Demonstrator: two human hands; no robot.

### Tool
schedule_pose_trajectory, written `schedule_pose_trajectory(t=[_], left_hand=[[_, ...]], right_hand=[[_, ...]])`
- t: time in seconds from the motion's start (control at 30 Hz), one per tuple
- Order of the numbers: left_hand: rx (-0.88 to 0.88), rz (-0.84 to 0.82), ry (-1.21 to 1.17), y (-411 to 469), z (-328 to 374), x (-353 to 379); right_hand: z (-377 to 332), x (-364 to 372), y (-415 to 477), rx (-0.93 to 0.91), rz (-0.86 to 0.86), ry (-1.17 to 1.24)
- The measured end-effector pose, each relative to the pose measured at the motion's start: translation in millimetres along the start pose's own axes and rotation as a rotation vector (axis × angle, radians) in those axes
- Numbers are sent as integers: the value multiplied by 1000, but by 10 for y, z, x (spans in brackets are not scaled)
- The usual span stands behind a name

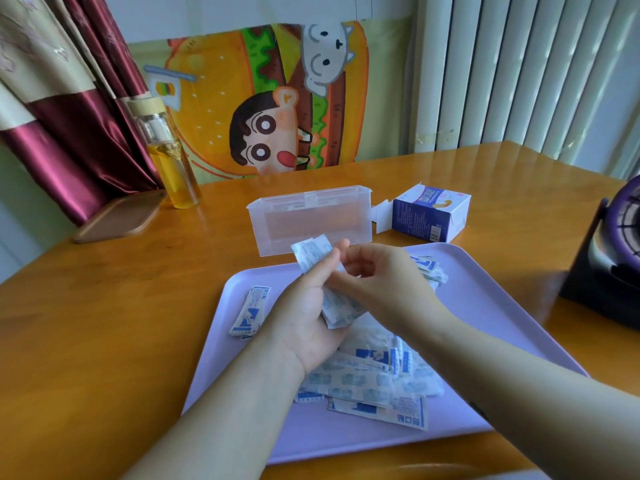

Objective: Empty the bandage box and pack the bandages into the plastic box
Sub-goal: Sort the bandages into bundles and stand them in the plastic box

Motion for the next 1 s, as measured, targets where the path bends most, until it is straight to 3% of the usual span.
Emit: schedule_pose_trajectory(t=[0.1,0.17,0.27,0.37,0.53,1.0], left_hand=[[32,33,-111,21,20,-69],[29,42,-106,11,60,-128],[-36,-2,-43,-10,40,-126],[-153,-87,165,-34,-65,-38],[-121,-137,396,-99,-54,45],[-174,-132,723,-161,129,-40]], right_hand=[[-77,-56,-34,-44,-38,-238],[-109,-97,-82,-116,-165,-368],[-103,-87,-161,-195,-366,-712],[-131,-27,-188,-255,-394,-908],[-150,-53,-134,-273,-410,-756],[-406,-188,-110,-265,-470,-767]])
Point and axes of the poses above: each hand's wrist, its own y-axis towards the middle knuckle, its own x-axis out of the palm, z = x × y, the point moved 4 cm from there along y, towards the middle knuckle, and after that the axes turned 14 degrees about -z, right-handed, at the moved point
